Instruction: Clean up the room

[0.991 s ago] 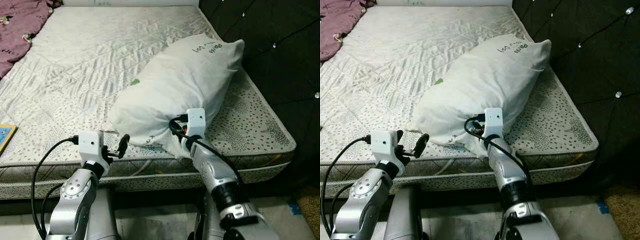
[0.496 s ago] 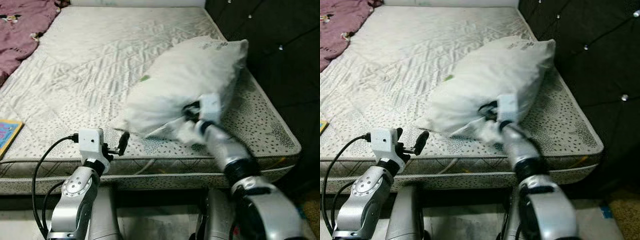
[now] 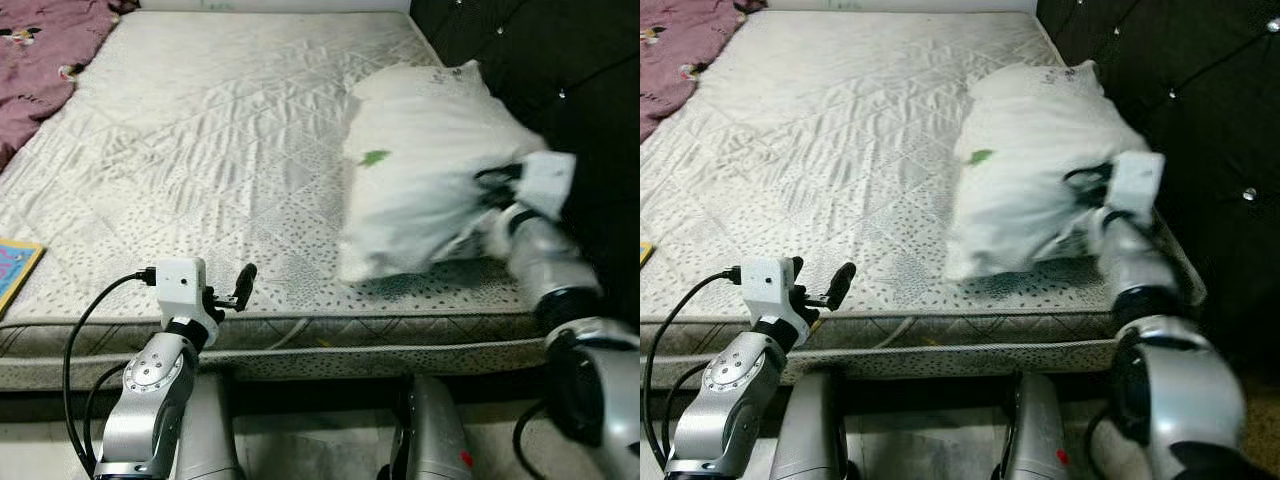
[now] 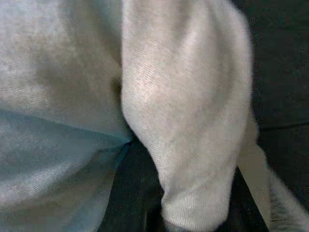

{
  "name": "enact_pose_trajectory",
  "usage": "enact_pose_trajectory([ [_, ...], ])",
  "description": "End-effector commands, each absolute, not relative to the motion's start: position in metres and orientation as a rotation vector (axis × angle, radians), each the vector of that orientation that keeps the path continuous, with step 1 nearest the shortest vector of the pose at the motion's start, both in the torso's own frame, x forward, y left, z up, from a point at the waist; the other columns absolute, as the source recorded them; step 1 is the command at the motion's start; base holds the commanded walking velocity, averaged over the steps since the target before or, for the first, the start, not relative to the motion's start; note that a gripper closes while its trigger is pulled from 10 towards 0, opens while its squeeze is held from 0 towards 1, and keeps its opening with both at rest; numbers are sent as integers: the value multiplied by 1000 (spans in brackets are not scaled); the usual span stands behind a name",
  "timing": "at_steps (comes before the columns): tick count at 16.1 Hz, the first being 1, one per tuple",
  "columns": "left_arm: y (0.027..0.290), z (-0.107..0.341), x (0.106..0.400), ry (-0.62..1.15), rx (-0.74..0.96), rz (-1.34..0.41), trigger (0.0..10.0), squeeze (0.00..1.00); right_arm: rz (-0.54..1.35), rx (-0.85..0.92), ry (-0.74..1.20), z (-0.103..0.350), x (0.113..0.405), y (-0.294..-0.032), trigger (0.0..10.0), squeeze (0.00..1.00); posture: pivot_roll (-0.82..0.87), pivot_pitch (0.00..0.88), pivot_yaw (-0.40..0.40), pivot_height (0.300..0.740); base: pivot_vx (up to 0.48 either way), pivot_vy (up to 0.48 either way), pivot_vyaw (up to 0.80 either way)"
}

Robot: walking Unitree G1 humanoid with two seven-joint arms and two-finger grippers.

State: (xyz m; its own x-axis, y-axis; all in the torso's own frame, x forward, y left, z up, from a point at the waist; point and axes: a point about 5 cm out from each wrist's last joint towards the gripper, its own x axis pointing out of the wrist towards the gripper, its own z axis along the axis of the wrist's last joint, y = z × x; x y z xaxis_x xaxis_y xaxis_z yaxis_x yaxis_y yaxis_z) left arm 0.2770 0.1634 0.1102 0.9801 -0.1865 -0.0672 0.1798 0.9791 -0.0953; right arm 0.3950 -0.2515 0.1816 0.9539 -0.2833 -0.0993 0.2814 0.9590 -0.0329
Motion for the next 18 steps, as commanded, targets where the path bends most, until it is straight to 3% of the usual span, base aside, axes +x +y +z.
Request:
enact_pose_trajectory([
  [1, 166, 110, 278, 79, -73, -166, 10000, 0, -343, -19, -43, 220, 399, -265, 0, 0, -2, 64, -26, 510, 0, 0, 0],
  [4, 167, 109, 277, 80, -68, -158, 10000, 0, -352, -49, -53, 217, 395, -273, 0, 0, 2, 66, -27, 510, 0, 0, 0],
  [14, 168, 112, 278, 72, -64, -170, 10000, 0, -255, -72, -46, 144, 360, -248, 0, 0, -4, 71, -12, 510, 0, 0, 0],
  [15, 167, 112, 277, 71, -66, -172, 10000, 0, -248, -80, -43, 143, 360, -244, 3216, 0, -4, 71, -12, 510, 0, 0, 0],
  [16, 166, 113, 277, 69, -66, -174, 10000, 0, -238, -80, -35, 142, 361, -240, 10000, 0, -2, 73, -11, 510, 0, 0, 0],
  [18, 165, 113, 276, 68, -67, -176, 10000, 0, -200, -62, -51, 146, 364, -229, 10000, 0, 0, 73, -12, 510, 0, 0, 0],
])
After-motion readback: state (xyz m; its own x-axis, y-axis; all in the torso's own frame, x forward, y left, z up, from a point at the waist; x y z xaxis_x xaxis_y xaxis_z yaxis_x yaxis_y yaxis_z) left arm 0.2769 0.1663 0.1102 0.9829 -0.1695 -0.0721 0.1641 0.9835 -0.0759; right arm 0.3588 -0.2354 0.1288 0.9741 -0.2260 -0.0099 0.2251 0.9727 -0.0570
